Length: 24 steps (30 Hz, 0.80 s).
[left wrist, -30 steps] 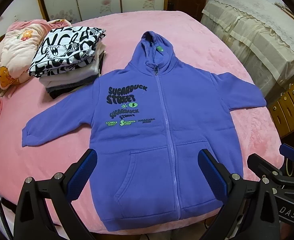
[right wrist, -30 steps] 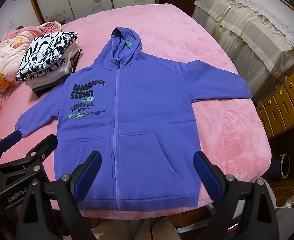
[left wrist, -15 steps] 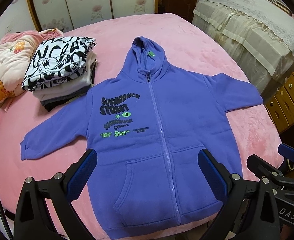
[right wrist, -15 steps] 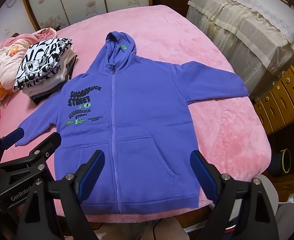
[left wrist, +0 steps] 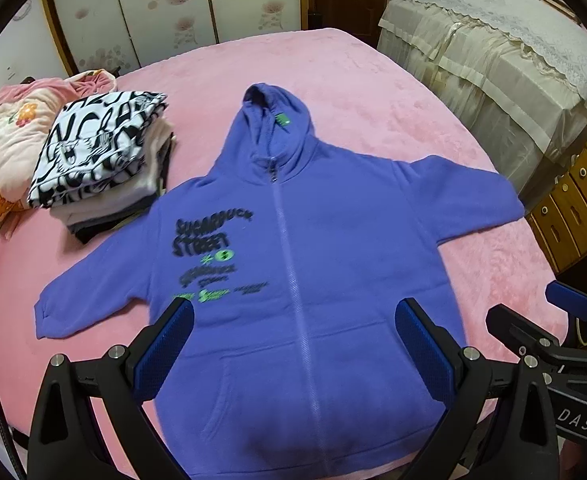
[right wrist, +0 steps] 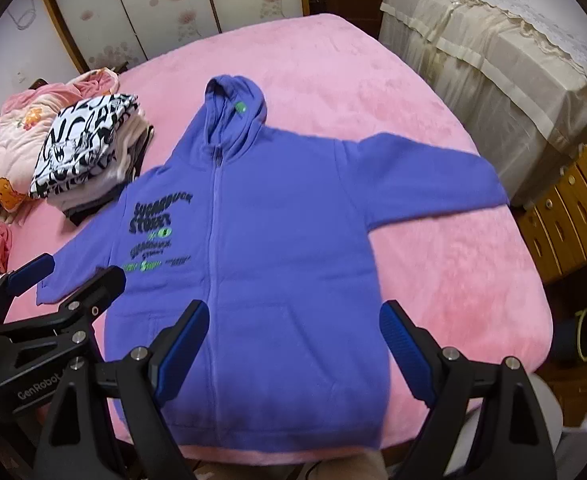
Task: Fold large clothes
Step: 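Reach the right tool to the hoodie sleeve cuff and grasp it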
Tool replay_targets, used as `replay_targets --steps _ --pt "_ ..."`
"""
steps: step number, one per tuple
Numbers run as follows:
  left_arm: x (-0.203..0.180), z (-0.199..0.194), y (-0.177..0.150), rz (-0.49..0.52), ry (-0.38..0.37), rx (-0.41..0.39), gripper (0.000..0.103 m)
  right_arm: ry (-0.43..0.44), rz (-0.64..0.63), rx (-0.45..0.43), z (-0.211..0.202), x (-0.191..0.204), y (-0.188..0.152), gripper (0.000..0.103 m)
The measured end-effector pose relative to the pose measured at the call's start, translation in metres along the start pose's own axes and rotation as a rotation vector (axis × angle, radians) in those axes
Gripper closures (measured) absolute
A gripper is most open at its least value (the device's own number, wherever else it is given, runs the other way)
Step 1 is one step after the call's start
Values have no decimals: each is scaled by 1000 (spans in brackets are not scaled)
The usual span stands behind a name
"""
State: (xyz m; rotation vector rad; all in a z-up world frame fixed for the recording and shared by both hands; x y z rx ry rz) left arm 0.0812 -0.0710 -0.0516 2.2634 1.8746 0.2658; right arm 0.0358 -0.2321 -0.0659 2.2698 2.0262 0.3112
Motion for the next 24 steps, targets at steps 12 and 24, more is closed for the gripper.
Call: replay_targets --steps 12,24 --pt "-115 39 89 -21 15 26 3 100 -37 7 22 -108 76 15" --pt "-207 112 154 18 26 60 3 88 169 77 98 -244 126 15"
Point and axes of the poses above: each gripper's, at about its wrist camera, not at the fingertips, and z roughly the way its jaws point, x to its left, y to its top, the point moved 7 cm from there along z, roughly the way its jaws point, and after that the axes turned 15 degrees about x, right-handed, at the moved point
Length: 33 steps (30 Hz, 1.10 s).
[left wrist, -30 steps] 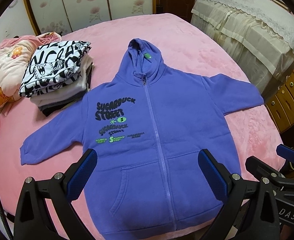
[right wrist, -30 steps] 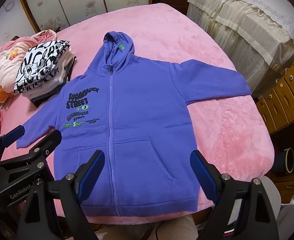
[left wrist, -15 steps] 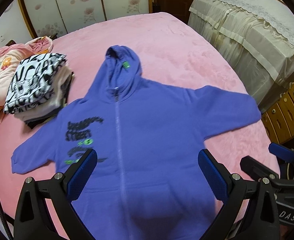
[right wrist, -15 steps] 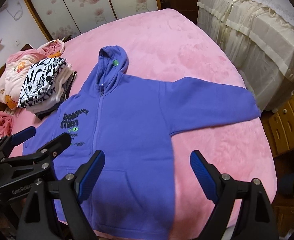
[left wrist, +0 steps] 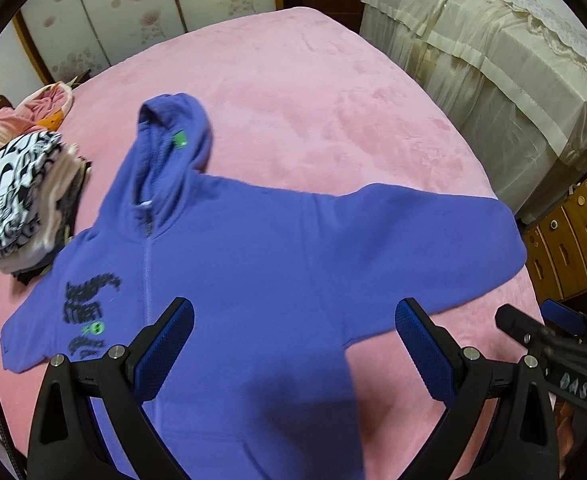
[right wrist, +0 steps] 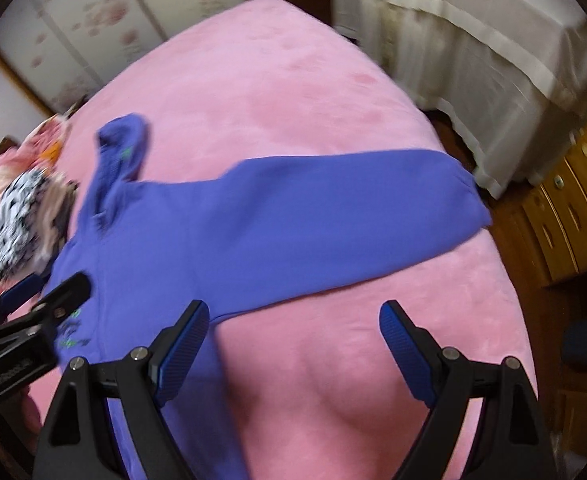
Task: Fold large clothes
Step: 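Reach the right tool to the hoodie sleeve cuff and grasp it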
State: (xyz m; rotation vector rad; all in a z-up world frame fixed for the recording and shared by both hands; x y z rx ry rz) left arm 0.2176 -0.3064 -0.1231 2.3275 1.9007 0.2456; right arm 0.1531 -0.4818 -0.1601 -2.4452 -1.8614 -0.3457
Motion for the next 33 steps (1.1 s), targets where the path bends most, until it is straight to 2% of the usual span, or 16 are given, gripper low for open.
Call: replay_targets --steps 6,11,12,16,21,23,25,26,29,33 --pt "-21 33 20 16 7 -6 3 -42 148 26 38 -73 21 15" --pt "-32 55 30 22 11 10 3 -22 271 60 70 -120 31 16" --pt "-33 59 31 25 14 20 3 -7 298 67 77 -127 32 19" --pt "-37 71 38 0 2 38 3 62 379 94 103 -145 40 33" --pt "-32 75 45 -29 11 28 3 86 424 61 116 -155 60 33" --pt "-28 75 47 -32 30 26 4 84 428 39 117 -156 68 44" --pt "-21 73 47 -44 41 19 5 72 403 21 115 -153 75 79" --pt "-17 71 46 -53 45 15 7 59 381 8 112 -150 79 86" --pt "2 63 44 -88 81 -1 14 18 332 -47 94 -137 87 91" --pt "39 53 34 -165 92 0 14 -21 175 -186 47 -89 93 92"
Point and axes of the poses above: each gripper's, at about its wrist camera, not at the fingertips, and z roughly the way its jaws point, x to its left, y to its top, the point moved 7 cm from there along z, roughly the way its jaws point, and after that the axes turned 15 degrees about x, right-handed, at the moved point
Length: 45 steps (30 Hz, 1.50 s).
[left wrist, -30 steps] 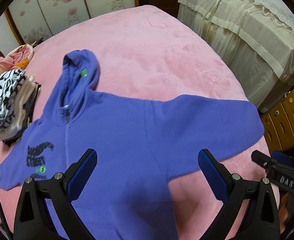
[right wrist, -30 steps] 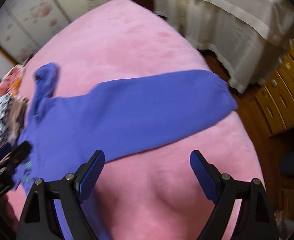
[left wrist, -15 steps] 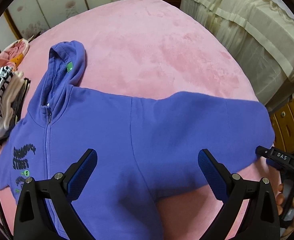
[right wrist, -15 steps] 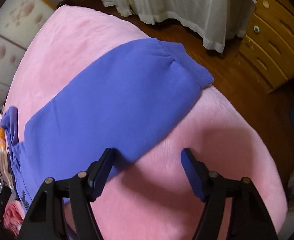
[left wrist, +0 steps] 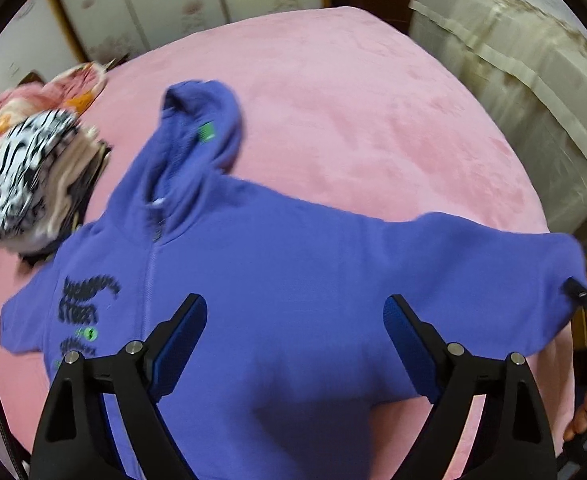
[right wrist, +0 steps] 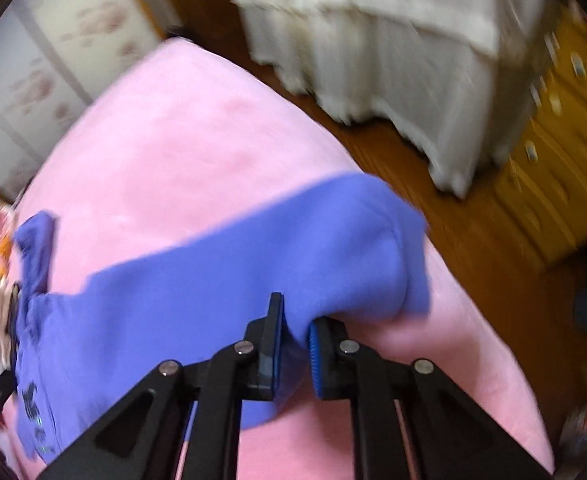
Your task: Fold large clothes
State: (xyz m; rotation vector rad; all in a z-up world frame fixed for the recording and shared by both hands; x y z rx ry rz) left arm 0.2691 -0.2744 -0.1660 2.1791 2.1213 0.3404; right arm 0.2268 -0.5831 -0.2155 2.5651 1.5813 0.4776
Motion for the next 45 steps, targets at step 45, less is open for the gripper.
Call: replay_targets --steps 45 --pt "121 164 -38 -127 -547 343 29 122 -463 249 62 259 -219 77"
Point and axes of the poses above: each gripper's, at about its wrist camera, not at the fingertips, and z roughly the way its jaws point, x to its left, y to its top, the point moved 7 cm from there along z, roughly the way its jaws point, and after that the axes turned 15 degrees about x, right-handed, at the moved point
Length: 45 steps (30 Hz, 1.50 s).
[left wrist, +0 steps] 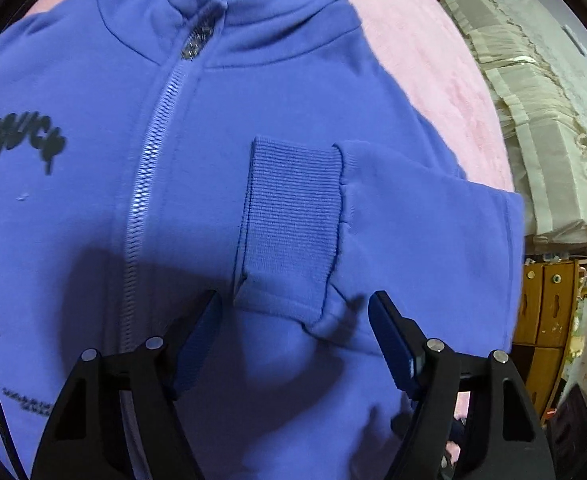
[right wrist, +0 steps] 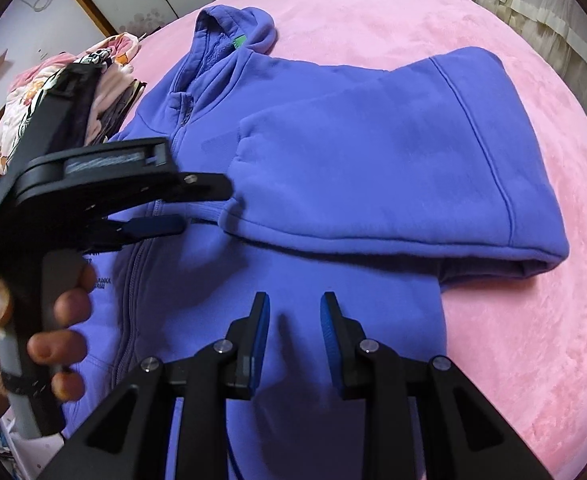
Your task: Fold large clothes
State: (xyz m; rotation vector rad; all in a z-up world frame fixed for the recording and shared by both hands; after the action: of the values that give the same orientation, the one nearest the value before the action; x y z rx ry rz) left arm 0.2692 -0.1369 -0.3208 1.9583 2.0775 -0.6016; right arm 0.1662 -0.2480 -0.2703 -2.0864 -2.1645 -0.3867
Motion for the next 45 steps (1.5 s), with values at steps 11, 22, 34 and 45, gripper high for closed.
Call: replay_targets --steps 11,22,34,45 --pt "-51 9 8 137 184 -44 91 4 70 17 3 -25 -10 77" --pt "-59 -125 -5 252 427 -405 91 9 61 -23 -12 -17 -8 77" --pt "94 -97 -7 -9 482 -198 66 -20 17 10 -5 2 -4 51" --pt "137 -92 18 -143 281 -199 34 -1 127 -69 -32 -33 55 39"
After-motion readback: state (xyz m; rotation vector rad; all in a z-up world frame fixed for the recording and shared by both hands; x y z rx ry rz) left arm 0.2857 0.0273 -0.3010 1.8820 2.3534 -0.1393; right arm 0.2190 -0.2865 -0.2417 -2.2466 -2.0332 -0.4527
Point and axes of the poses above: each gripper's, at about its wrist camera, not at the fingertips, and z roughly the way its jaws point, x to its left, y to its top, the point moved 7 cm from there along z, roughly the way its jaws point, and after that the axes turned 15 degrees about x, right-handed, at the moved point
